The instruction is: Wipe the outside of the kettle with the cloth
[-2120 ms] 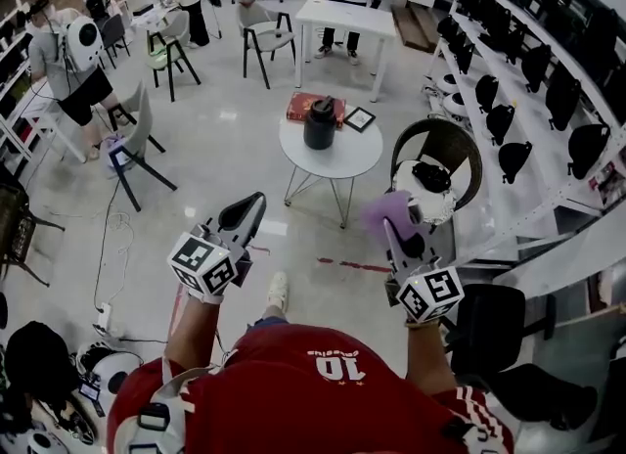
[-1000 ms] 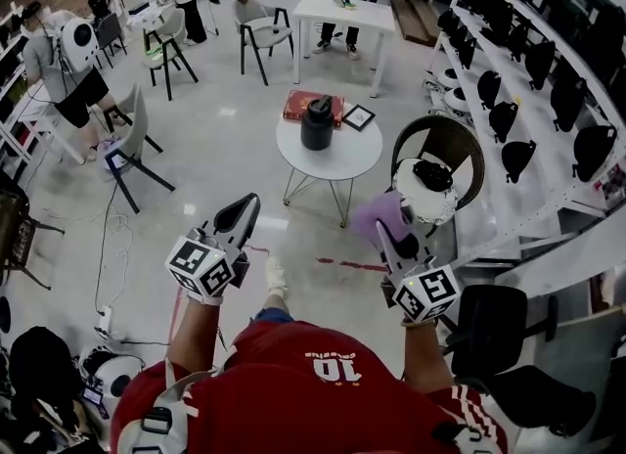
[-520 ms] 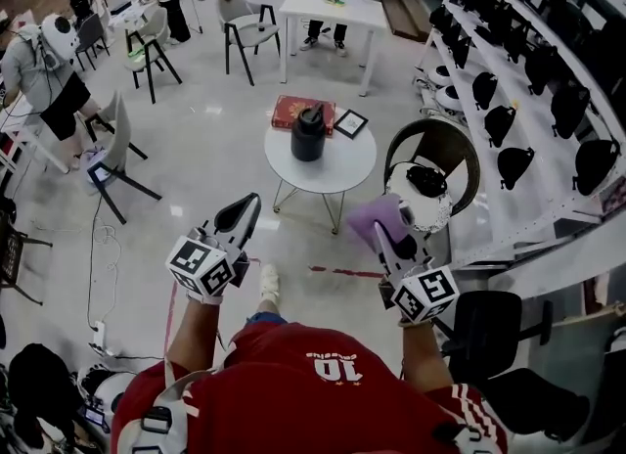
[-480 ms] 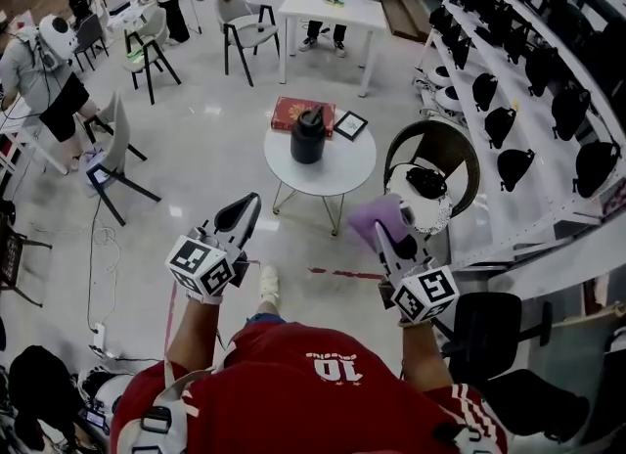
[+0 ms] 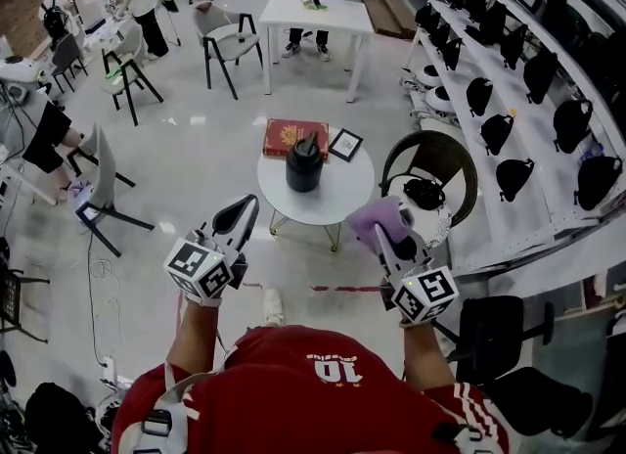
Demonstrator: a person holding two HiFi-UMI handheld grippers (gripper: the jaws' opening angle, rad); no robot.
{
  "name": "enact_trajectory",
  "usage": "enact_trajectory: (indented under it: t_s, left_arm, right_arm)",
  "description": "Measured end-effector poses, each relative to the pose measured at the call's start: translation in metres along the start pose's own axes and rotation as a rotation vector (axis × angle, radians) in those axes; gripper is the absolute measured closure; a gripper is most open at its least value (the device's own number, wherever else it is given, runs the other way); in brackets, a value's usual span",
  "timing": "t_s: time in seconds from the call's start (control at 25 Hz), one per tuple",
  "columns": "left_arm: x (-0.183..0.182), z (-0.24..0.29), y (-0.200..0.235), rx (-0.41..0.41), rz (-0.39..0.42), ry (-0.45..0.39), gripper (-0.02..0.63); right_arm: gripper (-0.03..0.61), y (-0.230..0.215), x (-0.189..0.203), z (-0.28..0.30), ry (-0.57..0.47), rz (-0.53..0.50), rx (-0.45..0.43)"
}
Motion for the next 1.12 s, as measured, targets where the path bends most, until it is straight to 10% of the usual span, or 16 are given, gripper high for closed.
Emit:
enact_trajectory:
  t_s: [1.12]
  left_arm:
    - [0.023, 0.106, 0.206, 0.147, -0.138, 0.070, 0.607]
  right_arm:
    - [0.534, -0.022, 0.022, 0.192, 0.076, -0.039, 0.186]
Point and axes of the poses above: the fingertips, and each gripper's own axes: z forward along the fingers, y to its left, x out of its underside, the point moved 9 cm from there along -z, backward along the fingers, and after that the axes turned 8 degrees about -y, right-handed, at the moved point
